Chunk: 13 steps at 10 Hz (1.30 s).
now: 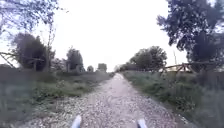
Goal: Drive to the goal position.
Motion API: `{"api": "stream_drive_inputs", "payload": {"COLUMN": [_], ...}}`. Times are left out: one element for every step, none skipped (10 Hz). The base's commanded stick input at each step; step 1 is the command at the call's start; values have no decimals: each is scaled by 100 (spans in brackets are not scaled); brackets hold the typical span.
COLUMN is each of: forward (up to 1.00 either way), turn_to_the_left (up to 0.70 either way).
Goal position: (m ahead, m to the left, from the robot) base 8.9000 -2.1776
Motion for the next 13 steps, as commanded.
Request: {"api": "stream_drive_inputs", "payload": {"forward": [100, 100, 100, 100, 100, 100, 100, 100, 100, 100, 100, 100, 100], "turn_to_the_left": [0, 0, 0, 0, 0, 0, 0, 0, 0, -20, -35, -14, -2]}}
